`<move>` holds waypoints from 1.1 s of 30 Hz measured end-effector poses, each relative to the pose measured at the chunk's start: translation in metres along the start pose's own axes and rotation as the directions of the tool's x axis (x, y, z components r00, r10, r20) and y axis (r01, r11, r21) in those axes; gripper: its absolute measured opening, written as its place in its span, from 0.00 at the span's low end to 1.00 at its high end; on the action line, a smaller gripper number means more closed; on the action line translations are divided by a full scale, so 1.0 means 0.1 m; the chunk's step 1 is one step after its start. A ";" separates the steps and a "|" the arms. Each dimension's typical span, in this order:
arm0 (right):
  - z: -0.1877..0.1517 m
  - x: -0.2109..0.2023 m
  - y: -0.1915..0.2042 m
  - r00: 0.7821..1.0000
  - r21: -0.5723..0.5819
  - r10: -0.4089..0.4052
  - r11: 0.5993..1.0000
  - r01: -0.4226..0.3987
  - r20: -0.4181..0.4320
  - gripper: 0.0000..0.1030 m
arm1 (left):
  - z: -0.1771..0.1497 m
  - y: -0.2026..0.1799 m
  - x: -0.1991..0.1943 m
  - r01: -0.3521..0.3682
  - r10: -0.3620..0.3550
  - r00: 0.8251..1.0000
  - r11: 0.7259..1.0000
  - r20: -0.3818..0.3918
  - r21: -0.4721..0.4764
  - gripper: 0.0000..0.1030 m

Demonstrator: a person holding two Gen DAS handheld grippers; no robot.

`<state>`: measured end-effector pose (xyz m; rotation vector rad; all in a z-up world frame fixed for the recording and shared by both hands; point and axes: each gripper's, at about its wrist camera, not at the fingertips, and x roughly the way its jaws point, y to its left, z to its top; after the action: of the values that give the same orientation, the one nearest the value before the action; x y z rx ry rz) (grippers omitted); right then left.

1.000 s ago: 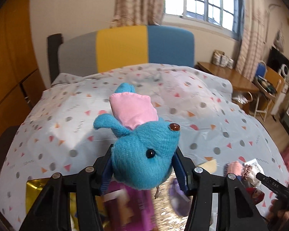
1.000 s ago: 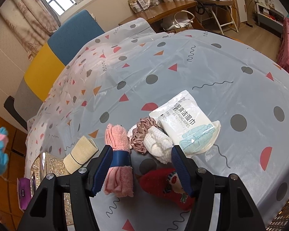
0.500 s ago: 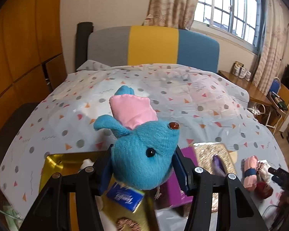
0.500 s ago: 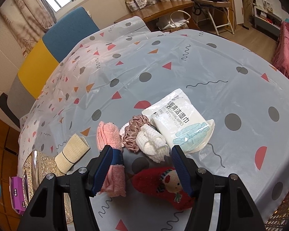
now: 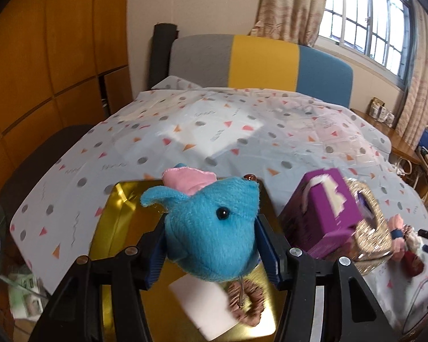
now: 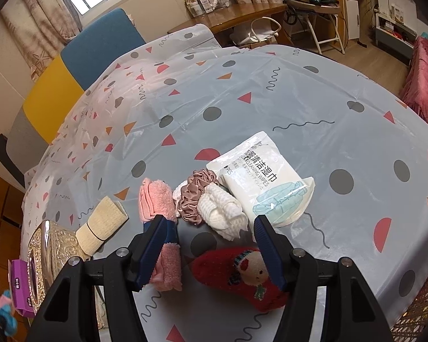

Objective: Organize soft objects
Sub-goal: 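Carry the blue plush toy with the left tool into the gold tray and release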

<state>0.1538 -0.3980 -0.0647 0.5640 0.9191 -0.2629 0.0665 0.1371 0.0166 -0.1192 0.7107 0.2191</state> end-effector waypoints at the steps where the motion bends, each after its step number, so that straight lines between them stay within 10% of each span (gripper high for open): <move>1: 0.00 0.00 0.00 1.000 -0.002 -0.003 1.000 0.003 0.001 0.62 | -0.04 0.04 0.00 -0.008 0.008 1.000 1.000 -0.001 -0.002 0.56; 33: -0.03 0.04 0.07 0.997 -0.053 -0.072 0.996 0.072 0.002 0.62 | -0.68 0.80 0.48 -0.126 0.107 0.979 0.986 -0.172 -0.106 0.61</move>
<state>0.1572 -0.3900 -0.0670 0.4822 0.9445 -0.3021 0.0400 0.2100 -0.0687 -0.2090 0.8724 0.3664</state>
